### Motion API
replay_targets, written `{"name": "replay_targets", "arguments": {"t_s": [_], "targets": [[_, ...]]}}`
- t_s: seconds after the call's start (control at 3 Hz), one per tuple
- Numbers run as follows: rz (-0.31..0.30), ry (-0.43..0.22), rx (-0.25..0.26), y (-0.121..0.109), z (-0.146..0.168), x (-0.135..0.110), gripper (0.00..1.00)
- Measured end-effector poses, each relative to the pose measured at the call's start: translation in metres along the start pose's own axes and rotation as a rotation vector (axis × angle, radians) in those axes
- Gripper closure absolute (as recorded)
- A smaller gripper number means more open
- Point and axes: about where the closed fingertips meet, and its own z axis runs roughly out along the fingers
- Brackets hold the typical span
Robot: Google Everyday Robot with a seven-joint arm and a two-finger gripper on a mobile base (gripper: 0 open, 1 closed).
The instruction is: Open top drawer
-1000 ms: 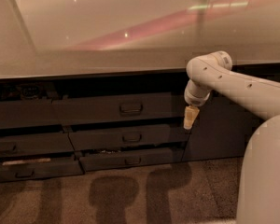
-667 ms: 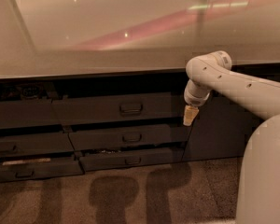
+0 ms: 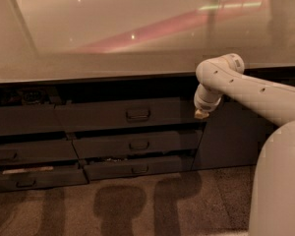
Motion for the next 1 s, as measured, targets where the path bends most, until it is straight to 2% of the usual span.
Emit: {"name": "replay_targets", "arguments": {"t_s": [0.33,0.67,1.0], "targets": [[0.0,0.0,0.0,0.0,0.0,0.0,0.88],[0.0,0.0,0.0,0.0,-0.0001,0.0,1.0],[0.0,0.0,0.0,-0.0011,-0.0039,-0.0006,1.0]]}}
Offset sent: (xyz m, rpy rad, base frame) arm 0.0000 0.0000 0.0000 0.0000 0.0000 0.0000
